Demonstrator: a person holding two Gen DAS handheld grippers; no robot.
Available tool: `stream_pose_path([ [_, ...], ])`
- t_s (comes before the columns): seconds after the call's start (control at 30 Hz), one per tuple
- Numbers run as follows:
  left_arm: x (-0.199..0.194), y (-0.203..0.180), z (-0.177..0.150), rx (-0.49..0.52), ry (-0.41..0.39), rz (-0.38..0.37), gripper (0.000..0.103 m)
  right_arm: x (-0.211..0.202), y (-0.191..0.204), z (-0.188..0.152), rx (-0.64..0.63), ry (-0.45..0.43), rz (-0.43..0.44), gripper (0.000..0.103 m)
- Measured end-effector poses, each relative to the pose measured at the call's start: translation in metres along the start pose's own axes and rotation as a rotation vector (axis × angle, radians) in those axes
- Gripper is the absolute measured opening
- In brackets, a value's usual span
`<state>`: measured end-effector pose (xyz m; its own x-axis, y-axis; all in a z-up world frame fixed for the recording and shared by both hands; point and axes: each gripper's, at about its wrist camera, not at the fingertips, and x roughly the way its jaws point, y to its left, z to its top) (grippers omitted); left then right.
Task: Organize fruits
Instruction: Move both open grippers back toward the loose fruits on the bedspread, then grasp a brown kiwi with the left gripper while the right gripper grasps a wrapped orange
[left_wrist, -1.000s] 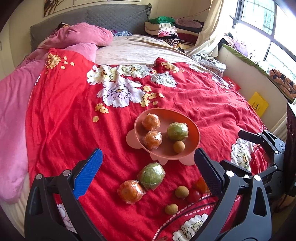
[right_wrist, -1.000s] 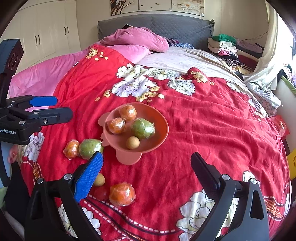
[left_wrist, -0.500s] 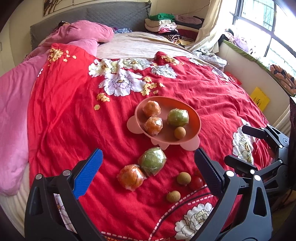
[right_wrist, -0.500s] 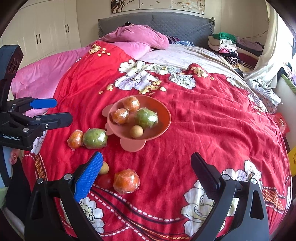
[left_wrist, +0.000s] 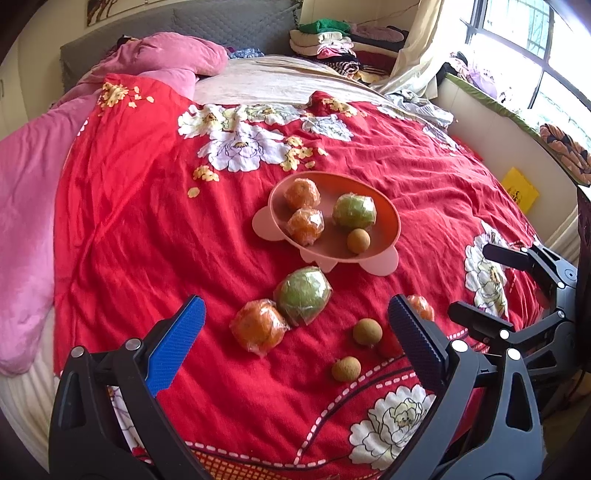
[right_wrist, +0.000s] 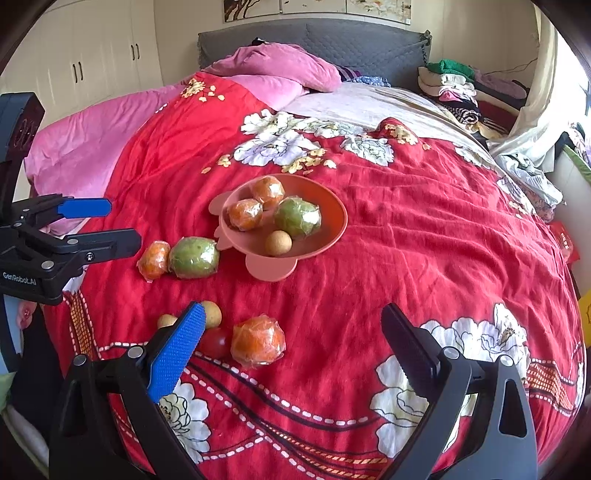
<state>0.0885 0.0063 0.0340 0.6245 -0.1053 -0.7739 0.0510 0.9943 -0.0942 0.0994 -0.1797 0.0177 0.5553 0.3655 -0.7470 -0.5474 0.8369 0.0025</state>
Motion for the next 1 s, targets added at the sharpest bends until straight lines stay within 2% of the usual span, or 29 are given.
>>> stream_pose_path([
  [1.0, 0.021, -0.02, -0.036, 0.04, 0.092, -0.036, 0.093, 0.006, -0.005, -0.022, -0.007, 0.039, -0.025, 0.096],
])
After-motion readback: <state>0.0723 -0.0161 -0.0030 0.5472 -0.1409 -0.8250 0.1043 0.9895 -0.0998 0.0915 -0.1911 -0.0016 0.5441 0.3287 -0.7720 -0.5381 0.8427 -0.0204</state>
